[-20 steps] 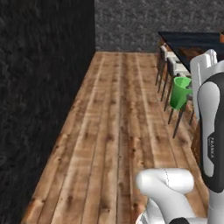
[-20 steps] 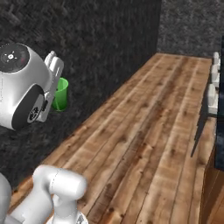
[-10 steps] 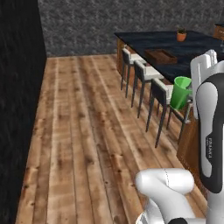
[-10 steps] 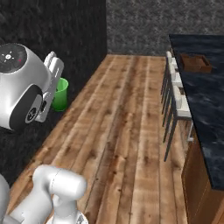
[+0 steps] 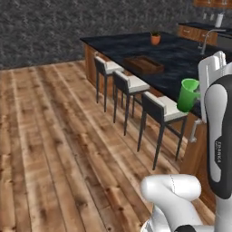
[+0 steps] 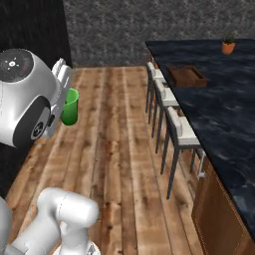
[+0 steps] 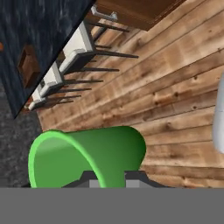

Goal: There is a tray on the dining counter. Grab the cup, mug, and pitcher and place them on the tray. The pitcher may be placed next to the tray if it cannot fit the tray.

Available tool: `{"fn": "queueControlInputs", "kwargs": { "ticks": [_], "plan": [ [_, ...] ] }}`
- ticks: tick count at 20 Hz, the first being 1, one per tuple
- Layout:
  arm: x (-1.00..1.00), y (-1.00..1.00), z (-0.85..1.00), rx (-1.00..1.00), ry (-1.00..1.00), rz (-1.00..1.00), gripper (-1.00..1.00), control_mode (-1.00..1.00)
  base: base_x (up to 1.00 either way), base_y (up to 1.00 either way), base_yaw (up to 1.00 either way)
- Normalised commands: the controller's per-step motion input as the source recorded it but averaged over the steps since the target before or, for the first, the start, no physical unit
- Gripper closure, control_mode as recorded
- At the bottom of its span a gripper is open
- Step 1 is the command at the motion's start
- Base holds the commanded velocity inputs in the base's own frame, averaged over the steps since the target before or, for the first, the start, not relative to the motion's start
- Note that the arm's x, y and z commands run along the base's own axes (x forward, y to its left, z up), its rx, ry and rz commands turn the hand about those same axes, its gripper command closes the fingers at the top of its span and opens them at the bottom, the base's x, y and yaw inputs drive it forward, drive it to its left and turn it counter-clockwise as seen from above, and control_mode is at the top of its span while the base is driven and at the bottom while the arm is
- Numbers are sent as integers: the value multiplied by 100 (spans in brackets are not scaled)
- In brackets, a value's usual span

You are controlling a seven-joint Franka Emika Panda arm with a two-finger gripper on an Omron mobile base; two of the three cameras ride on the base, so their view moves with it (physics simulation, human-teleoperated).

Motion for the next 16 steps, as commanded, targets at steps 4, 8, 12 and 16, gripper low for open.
{"fn": "queueControlInputs", "kwargs": {
  "ticks": [4,8,12,16],
  "plan": [
    [0,0,0,0,0,0,100,100,100,77,-38],
    [0,0,0,0,0,0,100,100,100,87,-38],
    [0,0,0,0,0,0,100,100,100,91,-37],
    [0,0,0,0,0,0,100,100,99,77,-39]
  ]
}}
